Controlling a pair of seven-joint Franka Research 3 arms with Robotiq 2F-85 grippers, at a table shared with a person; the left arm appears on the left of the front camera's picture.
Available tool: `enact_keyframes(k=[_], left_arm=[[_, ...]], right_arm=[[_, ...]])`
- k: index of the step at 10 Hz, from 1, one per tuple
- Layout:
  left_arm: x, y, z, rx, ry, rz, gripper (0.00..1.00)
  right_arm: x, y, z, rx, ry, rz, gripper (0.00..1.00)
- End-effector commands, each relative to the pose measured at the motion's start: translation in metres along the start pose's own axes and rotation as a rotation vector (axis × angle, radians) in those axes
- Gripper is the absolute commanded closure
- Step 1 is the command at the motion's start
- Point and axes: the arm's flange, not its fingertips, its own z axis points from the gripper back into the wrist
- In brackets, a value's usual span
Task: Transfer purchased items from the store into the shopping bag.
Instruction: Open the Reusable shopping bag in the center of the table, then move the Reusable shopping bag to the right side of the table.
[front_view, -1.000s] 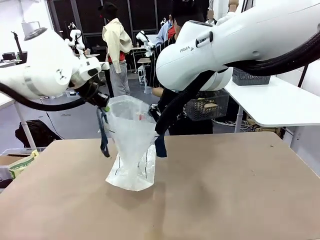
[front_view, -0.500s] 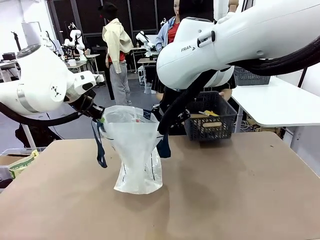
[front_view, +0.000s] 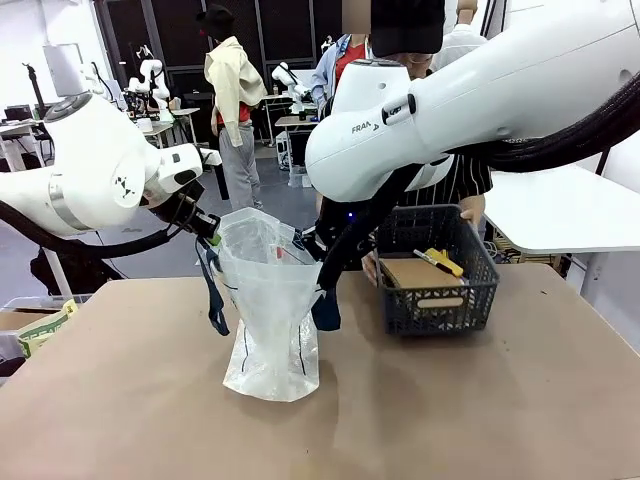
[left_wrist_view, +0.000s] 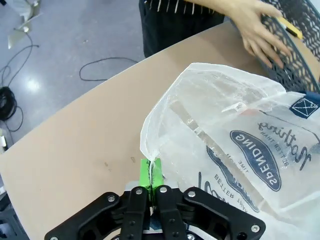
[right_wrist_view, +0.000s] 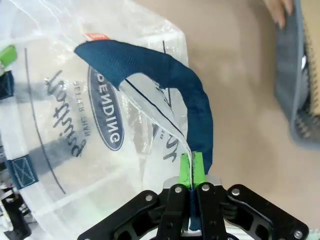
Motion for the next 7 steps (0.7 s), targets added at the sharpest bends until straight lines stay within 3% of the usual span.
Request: enact_keyframes(k=[1, 7], left_arm=[[0.0005, -0.0005, 0.0010, 0.006, 0.004, 0.012, 1.00], [0.0005, -0.0005, 0.0010, 0.006, 0.004, 0.012, 1.00]], right_arm=[[-0.0002, 0.0003, 0.0066, 0.012, -0.004, -0.009, 1.00], [-0.0002, 0.0003, 0.0066, 0.012, -0.004, -0.009, 1.00]])
